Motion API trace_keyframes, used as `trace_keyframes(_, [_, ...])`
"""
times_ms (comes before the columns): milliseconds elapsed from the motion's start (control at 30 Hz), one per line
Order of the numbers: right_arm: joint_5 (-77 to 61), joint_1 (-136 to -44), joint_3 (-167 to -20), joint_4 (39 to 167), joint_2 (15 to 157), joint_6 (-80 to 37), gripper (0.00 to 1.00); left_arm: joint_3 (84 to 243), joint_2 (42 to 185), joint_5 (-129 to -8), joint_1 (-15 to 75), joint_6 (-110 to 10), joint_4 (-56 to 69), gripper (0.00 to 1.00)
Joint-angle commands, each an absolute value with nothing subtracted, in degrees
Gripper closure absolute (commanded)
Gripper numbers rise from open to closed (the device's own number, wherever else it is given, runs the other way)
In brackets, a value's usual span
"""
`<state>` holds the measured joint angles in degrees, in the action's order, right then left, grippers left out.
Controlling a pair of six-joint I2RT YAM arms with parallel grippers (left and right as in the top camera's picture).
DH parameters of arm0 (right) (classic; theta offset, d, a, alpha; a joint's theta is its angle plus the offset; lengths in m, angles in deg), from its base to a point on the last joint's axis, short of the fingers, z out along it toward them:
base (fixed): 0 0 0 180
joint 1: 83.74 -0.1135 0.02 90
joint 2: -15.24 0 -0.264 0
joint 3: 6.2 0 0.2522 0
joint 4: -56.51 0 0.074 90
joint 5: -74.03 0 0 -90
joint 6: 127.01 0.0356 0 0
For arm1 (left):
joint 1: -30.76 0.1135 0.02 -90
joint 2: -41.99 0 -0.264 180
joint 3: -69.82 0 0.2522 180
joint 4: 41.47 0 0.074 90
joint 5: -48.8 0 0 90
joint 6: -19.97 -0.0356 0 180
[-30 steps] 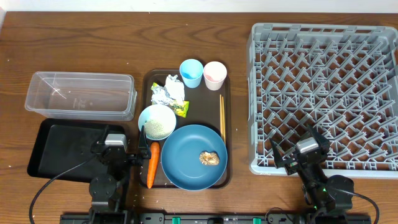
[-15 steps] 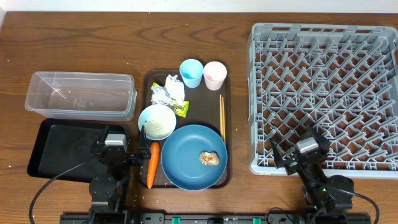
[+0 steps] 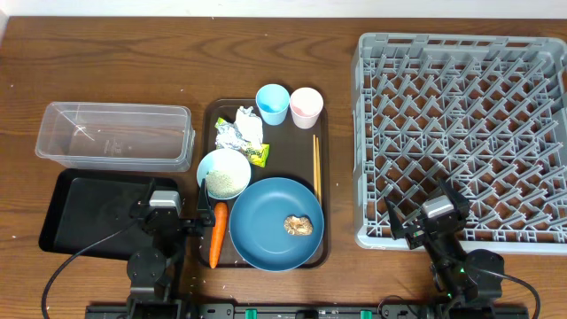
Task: Sort waste into correct bins and load items into the dishwasher rack
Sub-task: 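Reach the left gripper to the blue cup and grasp it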
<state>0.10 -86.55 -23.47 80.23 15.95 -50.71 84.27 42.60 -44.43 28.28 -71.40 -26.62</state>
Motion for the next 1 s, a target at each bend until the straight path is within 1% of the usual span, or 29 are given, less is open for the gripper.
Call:
trace_keyframes(0, [0.36,-86.05,-23.16,80.01,15.62,-51.25,0.01,83.81,42.62,-44.78,28.22,-71.73,-23.91,0.02])
trace_keyframes(233, [2.96,-86.05,-23.16,79.75,15.62,-50.09,0.01,83.81,42.6,-44.8,28.22,-71.73,-24.31,0.02])
trace_keyframes(367, [6.64,-86.05,-23.18,76.07,15.62,-48.94,0.01,83.81,42.6,-45.02,28.2,-71.64,-25.38,0.02])
trace_keyframes(433, [5.81,-86.05,-23.64,71.81,15.62,-42.73,0.01,83.83,42.6,-48.65,28.17,-71.51,-27.83,0.02])
trace_keyframes(533, [1.65,-86.05,-25.76,68.75,16.1,-31.41,0.01,84.84,42.62,-55.73,28.17,-71.23,-34.32,0.02])
trace_keyframes(600, [0.76,-86.05,-28.63,69.04,17.83,-27.41,0.01,86.98,42.75,-55.95,28.17,-69.52,-35.67,0.02])
trace_keyframes(733, [1.52,-86.05,-36.32,71.66,26.07,-27.19,0.01,95.24,46.57,-55.99,28.17,-69.54,-30.43,0.02])
trace_keyframes(800, [2.53,-86.05,-42.33,74.15,32.82,-27.23,0.01,101.01,50.9,-56.03,28.17,-69.41,-25.84,0.02])
trace_keyframes(967, [3.62,-86.05,-61.43,84.9,52.32,-27.43,0.01,119.24,67.42,-57.06,28.17,-68.45,-13.86,0.02])
